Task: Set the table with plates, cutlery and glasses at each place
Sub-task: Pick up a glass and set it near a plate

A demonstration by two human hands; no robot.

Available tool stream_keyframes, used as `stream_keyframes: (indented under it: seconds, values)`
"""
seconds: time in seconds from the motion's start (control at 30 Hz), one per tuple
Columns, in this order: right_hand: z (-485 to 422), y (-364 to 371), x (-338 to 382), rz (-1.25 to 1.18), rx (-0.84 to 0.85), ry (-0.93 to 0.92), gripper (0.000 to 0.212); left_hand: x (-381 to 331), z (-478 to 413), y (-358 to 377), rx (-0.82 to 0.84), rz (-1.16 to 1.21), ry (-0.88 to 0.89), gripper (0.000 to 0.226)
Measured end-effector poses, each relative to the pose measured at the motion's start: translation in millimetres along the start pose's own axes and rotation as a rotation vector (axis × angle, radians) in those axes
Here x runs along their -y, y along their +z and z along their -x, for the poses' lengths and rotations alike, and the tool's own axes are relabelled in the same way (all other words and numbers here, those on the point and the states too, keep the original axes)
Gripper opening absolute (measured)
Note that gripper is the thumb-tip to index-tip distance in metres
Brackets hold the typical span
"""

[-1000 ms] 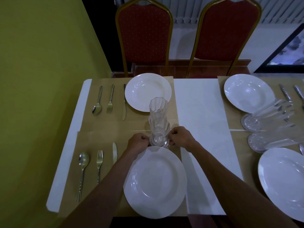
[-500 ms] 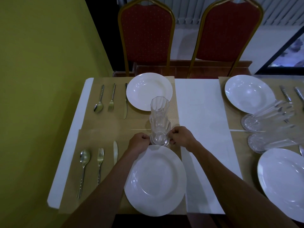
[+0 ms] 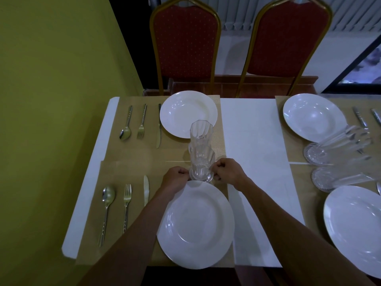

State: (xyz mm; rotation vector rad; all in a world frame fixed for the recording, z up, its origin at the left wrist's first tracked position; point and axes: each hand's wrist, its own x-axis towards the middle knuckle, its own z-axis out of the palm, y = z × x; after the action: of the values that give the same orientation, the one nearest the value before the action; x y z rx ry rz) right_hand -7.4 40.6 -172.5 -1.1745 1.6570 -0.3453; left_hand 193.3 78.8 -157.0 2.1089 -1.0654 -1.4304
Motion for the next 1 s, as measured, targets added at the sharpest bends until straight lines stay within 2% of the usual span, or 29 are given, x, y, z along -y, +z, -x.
stream_keyframes:
  seconds: [0.37,0.8,1.0]
  values:
    - [0,-1,1,-0.048,-0.014,0.023,0.009,-1,0,0,0.000,0.016,0.001,0.006]
    - [4,-1,3,-0.055,-0.040,0.019,0.017,-1,4,0,-0.009,0.000,-0.011,0.007]
    - [12,-2,6,-0.034,-0.032,0.000,0.013,-8,6,-6,0.023,-0.047,-0.024,0.014]
